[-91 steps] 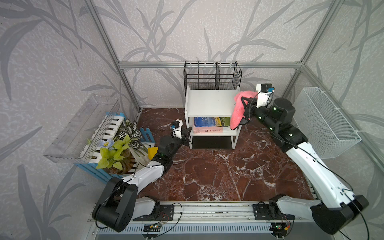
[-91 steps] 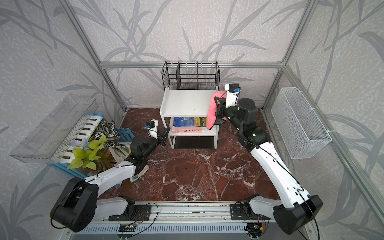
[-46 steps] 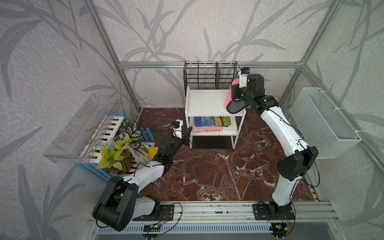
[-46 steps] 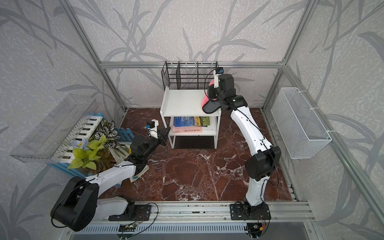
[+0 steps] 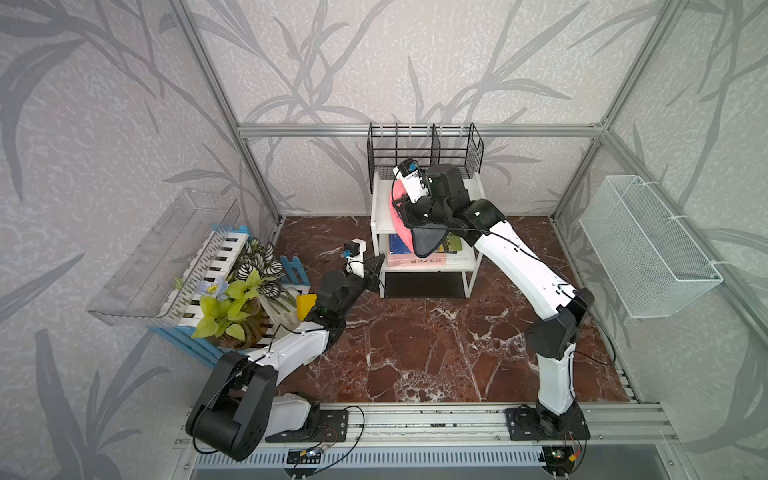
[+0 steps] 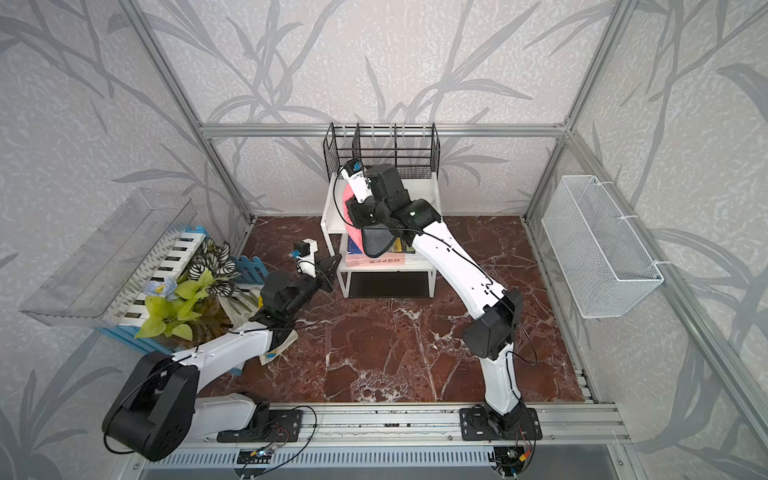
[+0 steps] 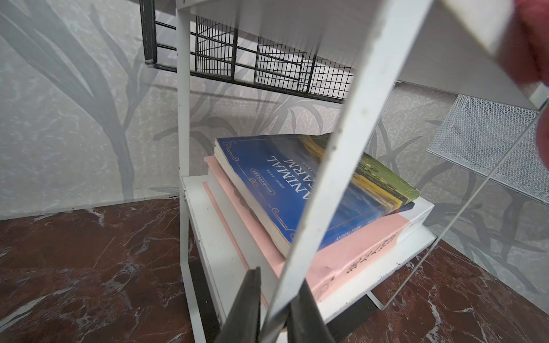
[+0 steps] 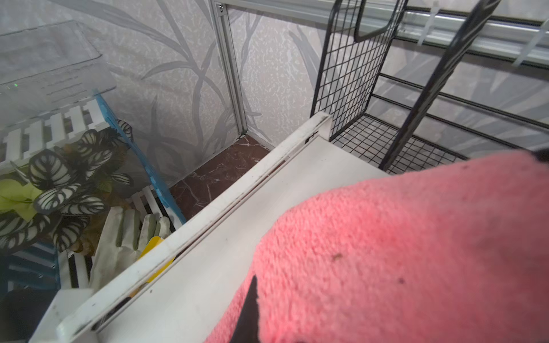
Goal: Wipe the bookshelf clean with a cloth
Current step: Wipe the dust from the shelf.
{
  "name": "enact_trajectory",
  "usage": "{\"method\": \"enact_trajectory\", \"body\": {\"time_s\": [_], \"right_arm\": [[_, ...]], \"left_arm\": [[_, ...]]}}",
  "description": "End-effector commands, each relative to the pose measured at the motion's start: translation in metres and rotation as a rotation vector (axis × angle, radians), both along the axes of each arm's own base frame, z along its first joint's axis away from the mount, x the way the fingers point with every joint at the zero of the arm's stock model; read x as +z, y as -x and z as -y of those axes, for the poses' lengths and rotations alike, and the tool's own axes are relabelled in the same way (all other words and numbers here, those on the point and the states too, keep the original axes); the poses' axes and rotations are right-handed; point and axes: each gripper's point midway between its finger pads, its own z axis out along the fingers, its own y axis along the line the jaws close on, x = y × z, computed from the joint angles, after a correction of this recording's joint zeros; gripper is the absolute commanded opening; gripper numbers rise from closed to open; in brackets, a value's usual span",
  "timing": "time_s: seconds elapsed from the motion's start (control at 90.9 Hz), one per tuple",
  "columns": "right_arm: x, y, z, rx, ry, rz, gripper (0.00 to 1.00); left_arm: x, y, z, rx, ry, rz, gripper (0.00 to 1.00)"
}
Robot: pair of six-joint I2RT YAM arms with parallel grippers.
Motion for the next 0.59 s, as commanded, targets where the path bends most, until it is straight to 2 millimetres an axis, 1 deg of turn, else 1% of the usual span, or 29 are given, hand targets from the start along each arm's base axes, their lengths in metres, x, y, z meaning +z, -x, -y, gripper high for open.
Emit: {"method": "enact_trajectory", "body": {"time_s": [0.0, 0.077, 0.088, 0.121, 0.132, 0.143, 0.165, 0.187, 0.22, 0.242, 0.264, 0.297, 0.341, 0.374, 0.396, 0.44, 0.451, 0.473, 0.495, 0.528, 0.561, 0.583], "right_arm": [[-0.04, 0.0, 0.035, -0.135, 0.107, -0.133, 0.0], [-0.042, -0.01, 0.075, -0.268, 0.151, -0.108, 0.0], [-0.046, -0.01, 0.08, -0.281, 0.158, -0.115, 0.0], [-0.043, -0.013, 0.097, -0.326, 0.144, -0.11, 0.0], [-0.046, -0.014, 0.103, -0.342, 0.141, -0.115, 0.0], [-0.042, -0.014, 0.109, -0.356, 0.128, -0.108, 0.0], [-0.047, -0.015, 0.119, -0.384, 0.121, -0.117, 0.0], [-0.044, -0.017, 0.132, -0.42, 0.098, -0.11, 0.0], [-0.045, -0.022, 0.152, -0.478, 0.074, -0.108, 0.0], [-0.044, -0.025, 0.16, -0.51, 0.058, -0.099, 0.0], [-0.047, -0.03, 0.171, -0.549, 0.048, -0.102, 0.0], [-0.048, -0.035, 0.18, -0.58, 0.032, -0.103, 0.0], [-0.048, -0.041, 0.181, -0.578, 0.016, -0.112, 0.0], [-0.052, -0.046, 0.174, -0.558, 0.013, -0.129, 0.0], [-0.052, -0.049, 0.166, -0.532, 0.005, -0.138, 0.0], [-0.061, -0.056, 0.148, -0.478, 0.003, -0.172, 0.0], [-0.055, -0.055, 0.144, -0.465, -0.006, -0.166, 0.0], [-0.055, -0.061, 0.136, -0.448, -0.009, -0.168, 0.0], [-0.051, -0.062, 0.129, -0.434, -0.012, -0.166, 0.0], [-0.056, -0.071, 0.116, -0.425, -0.005, -0.171, 0.0], [-0.058, -0.077, 0.108, -0.421, 0.003, -0.176, 0.0], [-0.064, -0.082, 0.098, -0.414, 0.009, -0.183, 0.0]], "left_arm": [[-0.02, -0.025, -0.031, 0.184, 0.104, -0.143, 0.0], [-0.021, -0.025, -0.034, 0.201, 0.1, -0.144, 0.0], [-0.021, -0.025, -0.035, 0.203, 0.098, -0.143, 0.0], [-0.021, -0.025, -0.036, 0.21, 0.095, -0.143, 0.0], [-0.021, -0.025, -0.036, 0.212, 0.094, -0.143, 0.0], [-0.021, -0.025, -0.037, 0.214, 0.092, -0.144, 0.0], [-0.021, -0.025, -0.037, 0.217, 0.089, -0.144, 0.0], [-0.02, -0.025, -0.038, 0.221, 0.089, -0.141, 0.0], [-0.021, -0.025, -0.039, 0.223, 0.087, -0.142, 0.0], [-0.021, -0.025, -0.039, 0.224, 0.085, -0.143, 0.0], [-0.021, -0.025, -0.039, 0.224, 0.085, -0.143, 0.0], [-0.022, -0.025, -0.039, 0.224, 0.085, -0.144, 0.0], [-0.022, -0.025, -0.039, 0.221, 0.083, -0.144, 0.0], [-0.021, -0.025, -0.039, 0.22, 0.083, -0.143, 0.0], [-0.022, -0.026, -0.038, 0.22, 0.081, -0.145, 0.0], [-0.023, -0.026, -0.038, 0.219, 0.08, -0.148, 0.0], [-0.024, -0.027, -0.037, 0.218, 0.079, -0.15, 0.0], [-0.025, -0.027, -0.037, 0.219, 0.078, -0.152, 0.0], [-0.025, -0.028, -0.037, 0.218, 0.077, -0.154, 0.0], [-0.027, -0.029, -0.037, 0.218, 0.075, -0.159, 0.0], [-0.029, -0.031, -0.036, 0.217, 0.072, -0.165, 0.0], [-0.031, -0.031, -0.036, 0.216, 0.07, -0.169, 0.0]]}}
